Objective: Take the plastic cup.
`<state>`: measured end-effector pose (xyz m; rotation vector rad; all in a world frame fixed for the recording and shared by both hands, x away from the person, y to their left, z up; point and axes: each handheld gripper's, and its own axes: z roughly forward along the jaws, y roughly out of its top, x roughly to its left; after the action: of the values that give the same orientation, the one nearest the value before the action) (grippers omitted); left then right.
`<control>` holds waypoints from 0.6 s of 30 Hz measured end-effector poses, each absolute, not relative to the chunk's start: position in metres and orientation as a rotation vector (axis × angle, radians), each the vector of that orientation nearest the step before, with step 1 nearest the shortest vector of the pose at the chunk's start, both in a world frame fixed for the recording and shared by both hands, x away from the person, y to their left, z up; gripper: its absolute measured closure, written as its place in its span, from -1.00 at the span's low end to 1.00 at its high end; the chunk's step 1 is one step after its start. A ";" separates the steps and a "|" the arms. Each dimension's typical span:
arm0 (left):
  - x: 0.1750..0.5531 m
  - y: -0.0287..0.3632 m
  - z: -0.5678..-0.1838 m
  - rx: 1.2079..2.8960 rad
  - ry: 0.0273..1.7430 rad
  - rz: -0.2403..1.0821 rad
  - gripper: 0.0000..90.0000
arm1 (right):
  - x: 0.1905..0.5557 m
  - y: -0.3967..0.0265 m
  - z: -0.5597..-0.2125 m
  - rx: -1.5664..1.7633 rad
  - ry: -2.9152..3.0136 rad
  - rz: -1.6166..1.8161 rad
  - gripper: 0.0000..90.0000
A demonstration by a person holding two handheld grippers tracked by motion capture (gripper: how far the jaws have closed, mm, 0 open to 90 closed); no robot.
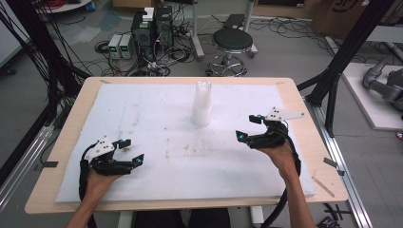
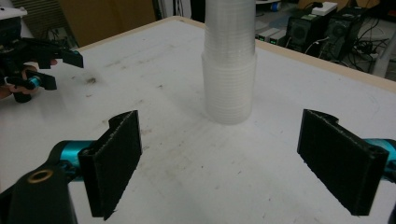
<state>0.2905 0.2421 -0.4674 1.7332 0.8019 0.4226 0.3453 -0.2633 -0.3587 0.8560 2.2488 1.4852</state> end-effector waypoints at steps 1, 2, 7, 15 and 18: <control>0.291 0.242 -0.467 1.734 0.802 0.421 -0.64 | 0.347 -0.263 -0.356 0.859 2.252 1.480 -0.70; 0.291 0.242 -0.467 1.734 0.803 0.420 -0.64 | 0.349 -0.263 -0.352 0.857 2.253 1.478 -0.70; 0.292 0.241 -0.467 1.747 0.812 0.414 -0.64 | 0.362 -0.265 -0.338 0.850 2.286 1.422 -0.70; 0.293 0.242 -0.467 1.744 0.809 0.402 -0.64 | 0.389 -0.260 -0.320 0.824 2.336 1.403 -0.70; 0.292 0.242 -0.468 1.737 0.812 0.403 -0.64 | 0.401 -0.255 -0.312 0.795 2.357 1.393 -0.70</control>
<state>0.2921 0.2420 -0.4675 1.7372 0.8118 0.4029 0.4007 -0.2546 -0.3119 0.7948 2.3567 1.3932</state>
